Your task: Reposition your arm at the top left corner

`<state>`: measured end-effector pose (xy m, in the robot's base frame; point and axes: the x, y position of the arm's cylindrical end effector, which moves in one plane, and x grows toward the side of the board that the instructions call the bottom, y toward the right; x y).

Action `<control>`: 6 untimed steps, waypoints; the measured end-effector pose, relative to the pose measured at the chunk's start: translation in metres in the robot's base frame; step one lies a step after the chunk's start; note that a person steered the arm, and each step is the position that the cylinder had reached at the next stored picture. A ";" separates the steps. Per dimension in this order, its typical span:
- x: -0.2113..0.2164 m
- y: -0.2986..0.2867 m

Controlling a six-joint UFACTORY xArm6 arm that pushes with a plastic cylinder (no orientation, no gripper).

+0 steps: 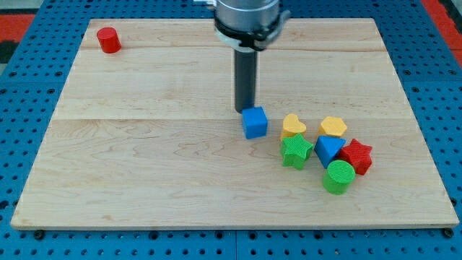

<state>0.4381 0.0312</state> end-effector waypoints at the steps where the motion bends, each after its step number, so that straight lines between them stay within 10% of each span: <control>1: 0.017 0.036; 5: -0.241 -0.263; 6: -0.223 -0.316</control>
